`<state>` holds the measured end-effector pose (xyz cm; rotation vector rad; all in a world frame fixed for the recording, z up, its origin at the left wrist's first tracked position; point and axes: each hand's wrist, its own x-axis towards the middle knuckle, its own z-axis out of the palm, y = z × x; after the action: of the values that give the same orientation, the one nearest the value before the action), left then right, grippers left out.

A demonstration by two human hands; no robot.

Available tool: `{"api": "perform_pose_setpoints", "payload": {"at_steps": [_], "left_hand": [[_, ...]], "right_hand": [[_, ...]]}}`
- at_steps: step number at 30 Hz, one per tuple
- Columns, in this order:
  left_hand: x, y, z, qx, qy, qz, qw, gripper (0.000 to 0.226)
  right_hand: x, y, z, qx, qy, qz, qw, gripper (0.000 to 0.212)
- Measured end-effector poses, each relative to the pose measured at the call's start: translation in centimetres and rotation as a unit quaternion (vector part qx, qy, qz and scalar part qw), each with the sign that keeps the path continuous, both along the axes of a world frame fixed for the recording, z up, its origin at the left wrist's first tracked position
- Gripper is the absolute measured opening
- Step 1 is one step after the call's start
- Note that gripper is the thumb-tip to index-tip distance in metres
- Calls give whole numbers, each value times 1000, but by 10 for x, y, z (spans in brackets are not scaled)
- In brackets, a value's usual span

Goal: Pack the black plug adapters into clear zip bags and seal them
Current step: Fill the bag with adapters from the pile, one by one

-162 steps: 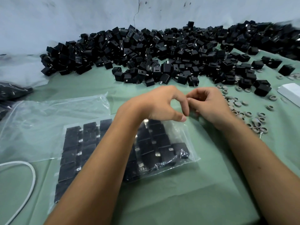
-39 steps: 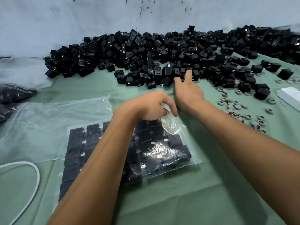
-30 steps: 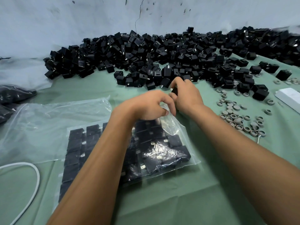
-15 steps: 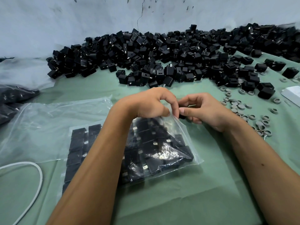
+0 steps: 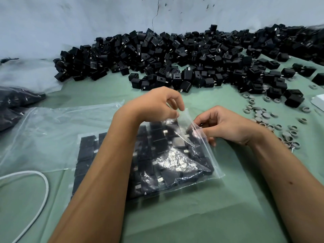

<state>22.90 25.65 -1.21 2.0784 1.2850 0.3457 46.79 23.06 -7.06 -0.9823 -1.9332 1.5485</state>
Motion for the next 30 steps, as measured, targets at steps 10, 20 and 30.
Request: {"api": "perform_pose_setpoints", "payload": {"at_steps": [10, 20, 30], "left_hand": [[-16, 3, -8, -61, 46, 34, 997, 33], [-17, 6, -12, -65, 36, 38, 997, 29], [-16, 5, -13, -63, 35, 35, 997, 30]], "right_hand": [[-8, 0, -2, 13, -9, 7, 1000, 28], [-20, -6, 0, 22, -25, -35, 999, 33], [-9, -5, 5, 33, -34, -42, 998, 21]]}}
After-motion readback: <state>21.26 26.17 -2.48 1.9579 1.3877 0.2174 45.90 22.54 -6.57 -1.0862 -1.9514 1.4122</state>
